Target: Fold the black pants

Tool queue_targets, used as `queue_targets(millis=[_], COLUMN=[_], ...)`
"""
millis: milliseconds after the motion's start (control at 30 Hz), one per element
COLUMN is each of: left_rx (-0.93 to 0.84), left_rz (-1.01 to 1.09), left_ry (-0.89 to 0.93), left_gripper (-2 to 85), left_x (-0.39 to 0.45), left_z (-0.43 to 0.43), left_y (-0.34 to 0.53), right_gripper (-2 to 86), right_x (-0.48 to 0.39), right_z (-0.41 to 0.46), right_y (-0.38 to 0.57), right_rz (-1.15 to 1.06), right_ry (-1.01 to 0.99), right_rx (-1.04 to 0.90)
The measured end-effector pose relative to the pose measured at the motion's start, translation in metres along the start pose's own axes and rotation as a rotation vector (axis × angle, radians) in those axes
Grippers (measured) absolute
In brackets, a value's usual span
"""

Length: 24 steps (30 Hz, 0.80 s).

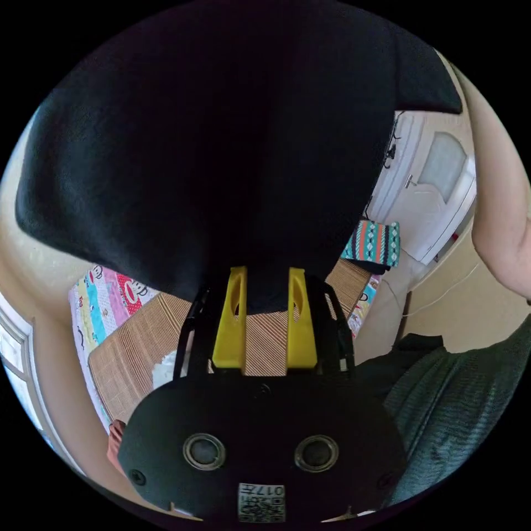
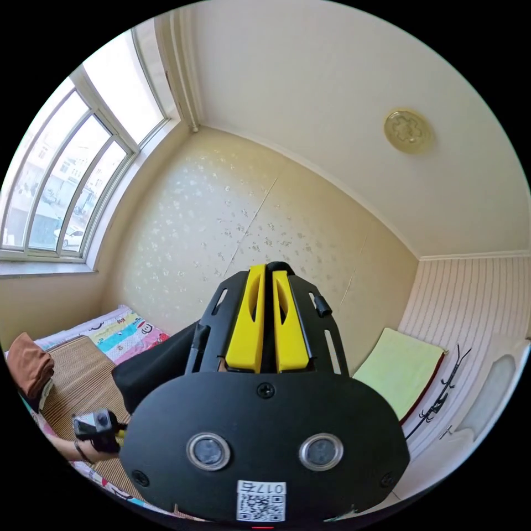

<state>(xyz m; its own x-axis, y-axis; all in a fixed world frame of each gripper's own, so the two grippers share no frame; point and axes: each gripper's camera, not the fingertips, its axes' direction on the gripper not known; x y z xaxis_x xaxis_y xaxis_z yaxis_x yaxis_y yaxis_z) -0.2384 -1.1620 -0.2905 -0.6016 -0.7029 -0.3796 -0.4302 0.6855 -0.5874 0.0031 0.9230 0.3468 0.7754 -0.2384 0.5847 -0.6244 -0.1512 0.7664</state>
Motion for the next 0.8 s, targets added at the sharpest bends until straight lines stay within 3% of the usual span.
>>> queue_targets(millis=[167, 300, 367, 467, 567, 600, 667, 800], left_rx=[0.067, 0.413, 0.473, 0.330, -0.011, -0.144, -0.170, -0.143], left_rz=[-0.273, -0.253, -0.205, -0.125, 0.039, 0.094, 0.158, 0.160], left_ry=[-0.058, 0.299, 0.410, 0.324, 0.167, 0.040, -0.090, 0.022], left_gripper=[13.1, 18.6, 20.6, 24.1, 24.9, 23.0, 19.0, 2.9], left_x=[-0.074, -0.085, -0.065, -0.004, 0.060, 0.077, 0.088, 0.063], left_z=[-0.040, -0.094, -0.104, -0.096, -0.050, -0.027, -0.008, -0.015], left_y=[-0.001, 0.060, 0.084, 0.083, 0.038, 0.025, 0.018, 0.012], right_gripper=[1.4, 1.5, 1.5, 1.5, 1.5, 1.5, 1.5, 1.4], right_x=[-0.005, -0.007, -0.007, -0.013, -0.023, -0.022, -0.011, 0.055], right_z=[0.028, 0.081, 0.106, 0.145, 0.178, 0.189, 0.203, 0.236], right_y=[-0.024, -0.041, -0.046, -0.051, -0.055, -0.056, -0.056, -0.047], right_rz=[-0.090, -0.158, -0.172, -0.186, -0.189, -0.181, -0.143, -0.003], right_ry=[0.005, -0.032, -0.067, -0.106, -0.139, -0.153, -0.176, -0.230], right_rx=[-0.157, -0.346, -0.429, -0.556, -0.613, -0.622, -0.630, -0.634])
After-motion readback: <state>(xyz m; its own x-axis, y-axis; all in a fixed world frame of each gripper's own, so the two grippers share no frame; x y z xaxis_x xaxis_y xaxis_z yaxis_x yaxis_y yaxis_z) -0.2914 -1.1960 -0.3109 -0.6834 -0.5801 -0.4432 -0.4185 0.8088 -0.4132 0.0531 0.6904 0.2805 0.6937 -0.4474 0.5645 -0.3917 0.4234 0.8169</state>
